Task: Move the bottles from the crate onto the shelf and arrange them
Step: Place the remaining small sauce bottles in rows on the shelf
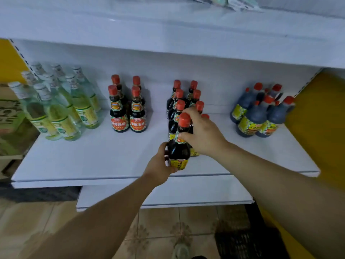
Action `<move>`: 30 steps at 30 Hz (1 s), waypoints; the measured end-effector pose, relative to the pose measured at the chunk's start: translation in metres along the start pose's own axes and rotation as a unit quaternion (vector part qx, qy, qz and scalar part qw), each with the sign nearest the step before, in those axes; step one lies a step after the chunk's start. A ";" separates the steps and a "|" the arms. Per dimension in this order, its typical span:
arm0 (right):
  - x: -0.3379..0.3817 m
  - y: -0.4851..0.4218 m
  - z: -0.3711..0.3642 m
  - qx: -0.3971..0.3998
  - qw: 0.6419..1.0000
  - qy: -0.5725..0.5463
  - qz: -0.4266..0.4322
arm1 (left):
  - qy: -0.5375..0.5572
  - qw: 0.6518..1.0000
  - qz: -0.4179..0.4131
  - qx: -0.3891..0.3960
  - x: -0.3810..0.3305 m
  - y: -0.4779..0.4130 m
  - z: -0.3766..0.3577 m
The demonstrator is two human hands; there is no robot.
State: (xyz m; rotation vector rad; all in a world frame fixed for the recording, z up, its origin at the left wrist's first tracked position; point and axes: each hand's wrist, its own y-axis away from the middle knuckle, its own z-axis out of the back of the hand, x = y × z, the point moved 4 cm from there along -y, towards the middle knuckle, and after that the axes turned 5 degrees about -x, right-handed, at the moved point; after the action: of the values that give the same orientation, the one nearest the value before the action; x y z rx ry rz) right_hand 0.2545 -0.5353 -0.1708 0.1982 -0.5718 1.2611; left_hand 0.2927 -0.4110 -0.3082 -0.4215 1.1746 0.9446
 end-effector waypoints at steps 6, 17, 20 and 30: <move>-0.030 -0.020 -0.028 -0.011 0.996 0.074 0.038 | -0.031 0.999 0.032 -0.018 0.028 -0.031 -0.017; -0.056 -0.039 -0.045 -0.018 0.980 0.185 0.065 | -0.059 0.997 0.050 -0.023 0.051 -0.072 -0.036; -0.062 -0.046 -0.048 -0.017 0.978 0.197 0.066 | -0.074 0.996 0.041 -0.033 0.050 -0.084 -0.038; -0.066 -0.054 -0.055 -0.048 0.970 0.231 0.056 | -0.124 0.991 0.051 -0.032 0.049 -0.101 -0.038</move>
State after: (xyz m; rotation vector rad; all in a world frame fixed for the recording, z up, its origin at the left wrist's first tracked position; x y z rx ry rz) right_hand 0.3091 -0.5835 -0.2416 -0.2111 -0.2414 1.3297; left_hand 0.3551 -0.4760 -0.3849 -0.2888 0.9484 1.0924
